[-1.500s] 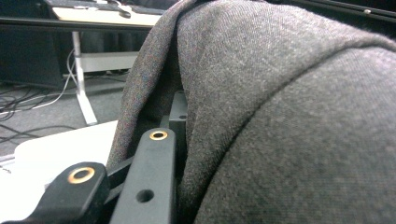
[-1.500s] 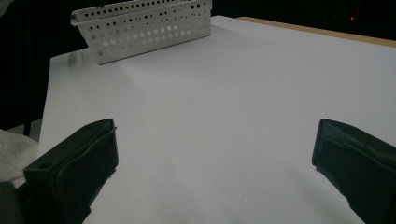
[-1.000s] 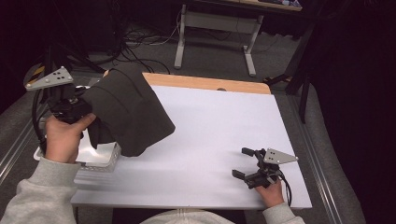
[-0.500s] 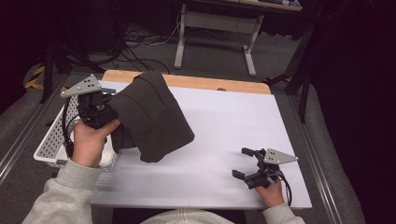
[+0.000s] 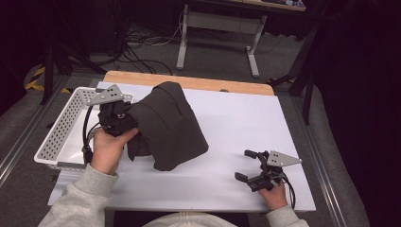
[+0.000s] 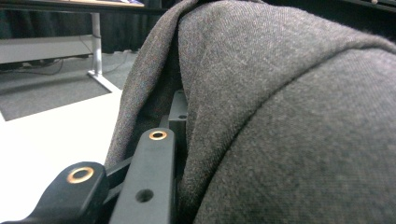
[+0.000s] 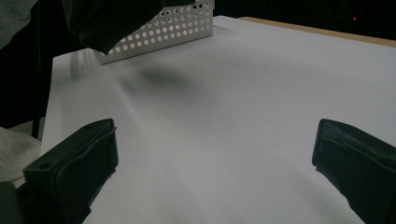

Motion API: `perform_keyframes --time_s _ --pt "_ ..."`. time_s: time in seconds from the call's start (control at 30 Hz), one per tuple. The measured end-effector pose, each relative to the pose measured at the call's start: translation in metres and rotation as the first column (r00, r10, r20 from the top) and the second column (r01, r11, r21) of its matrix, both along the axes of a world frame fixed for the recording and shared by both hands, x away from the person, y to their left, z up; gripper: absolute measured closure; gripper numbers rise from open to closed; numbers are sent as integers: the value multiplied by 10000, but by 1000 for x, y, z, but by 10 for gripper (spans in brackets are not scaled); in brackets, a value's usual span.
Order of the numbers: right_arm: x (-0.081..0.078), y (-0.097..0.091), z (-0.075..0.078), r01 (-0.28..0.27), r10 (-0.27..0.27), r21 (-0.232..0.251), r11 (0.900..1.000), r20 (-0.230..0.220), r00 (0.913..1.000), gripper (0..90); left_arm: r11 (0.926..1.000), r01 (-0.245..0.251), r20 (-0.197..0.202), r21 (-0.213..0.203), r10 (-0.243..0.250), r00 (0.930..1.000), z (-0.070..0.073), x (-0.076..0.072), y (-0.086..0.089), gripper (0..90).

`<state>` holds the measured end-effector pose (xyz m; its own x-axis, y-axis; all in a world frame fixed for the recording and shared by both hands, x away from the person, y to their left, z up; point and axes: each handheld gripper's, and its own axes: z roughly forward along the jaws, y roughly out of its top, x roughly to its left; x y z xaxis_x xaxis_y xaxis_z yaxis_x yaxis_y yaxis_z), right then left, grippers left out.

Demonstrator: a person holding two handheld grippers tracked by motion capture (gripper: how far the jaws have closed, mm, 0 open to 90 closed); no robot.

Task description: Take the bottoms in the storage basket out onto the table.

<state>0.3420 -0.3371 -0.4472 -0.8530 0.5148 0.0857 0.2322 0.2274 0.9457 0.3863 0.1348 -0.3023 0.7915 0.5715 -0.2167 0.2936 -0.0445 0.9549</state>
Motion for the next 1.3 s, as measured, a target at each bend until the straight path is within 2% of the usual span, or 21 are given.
perform_keyframes --time_s 0.33,0.77,1.3 --pt "0 0 0 -3 3 -9 10000 -12 10000 9 9998 118 -53 183 -117 9999 -12 0 -21 718" --pt "0 0 0 -3 3 -13 10000 -11 10000 9 9988 462 -159 147 -460 9988 -25 0 -48 718" --pt "0 0 0 -24 24 -12 10000 -3 10000 9 9978 581 -386 329 -568 9976 -46 10 -78 717"
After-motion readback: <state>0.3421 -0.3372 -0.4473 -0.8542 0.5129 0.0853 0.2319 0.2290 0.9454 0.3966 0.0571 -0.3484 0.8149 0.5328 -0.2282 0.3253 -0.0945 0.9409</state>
